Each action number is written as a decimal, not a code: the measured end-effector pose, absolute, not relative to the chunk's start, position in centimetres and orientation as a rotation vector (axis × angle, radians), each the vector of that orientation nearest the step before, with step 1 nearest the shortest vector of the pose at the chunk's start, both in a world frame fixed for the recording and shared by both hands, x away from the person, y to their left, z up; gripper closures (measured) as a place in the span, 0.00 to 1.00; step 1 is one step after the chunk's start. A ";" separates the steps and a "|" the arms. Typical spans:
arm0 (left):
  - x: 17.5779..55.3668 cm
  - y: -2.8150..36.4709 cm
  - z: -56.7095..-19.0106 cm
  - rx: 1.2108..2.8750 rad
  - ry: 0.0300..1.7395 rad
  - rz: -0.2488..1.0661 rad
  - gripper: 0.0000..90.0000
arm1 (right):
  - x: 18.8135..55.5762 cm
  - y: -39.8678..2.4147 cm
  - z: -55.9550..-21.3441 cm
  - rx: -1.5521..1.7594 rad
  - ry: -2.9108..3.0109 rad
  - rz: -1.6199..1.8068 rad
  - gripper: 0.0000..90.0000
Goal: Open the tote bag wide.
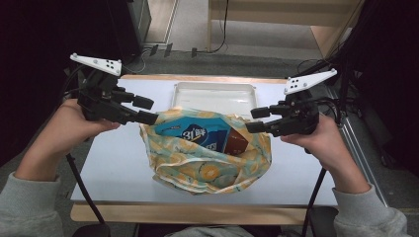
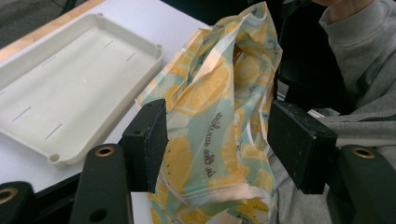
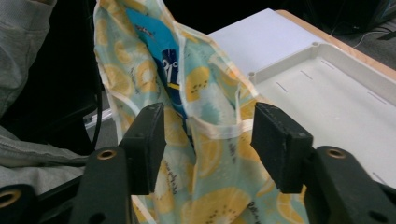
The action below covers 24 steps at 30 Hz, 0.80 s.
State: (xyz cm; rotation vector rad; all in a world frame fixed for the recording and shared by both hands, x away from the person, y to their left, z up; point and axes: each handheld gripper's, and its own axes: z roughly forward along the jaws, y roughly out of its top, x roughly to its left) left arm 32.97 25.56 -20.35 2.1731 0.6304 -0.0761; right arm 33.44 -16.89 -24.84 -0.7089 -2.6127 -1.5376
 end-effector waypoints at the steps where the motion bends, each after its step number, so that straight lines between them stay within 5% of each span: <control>1: 32.9 25.3 -20.8 2.185 0.631 -0.080 0.42 | 33.0 -16.7 -25.1 -0.703 -2.624 -1.531 0.45; 7: 33.2 25.2 -22.0 2.206 0.642 -0.091 0.48 | 32.7 -16.1 -26.4 -0.692 -2.641 -1.513 0.43; 17: 32.6 26.3 -22.1 2.202 0.655 -0.072 0.70 | 33.3 -16.6 -27.5 -0.778 -2.648 -1.448 0.93; 24: 32.4 26.8 -22.0 2.198 0.662 -0.069 0.86 | 33.6 -16.8 -26.5 -0.766 -2.694 -1.456 0.97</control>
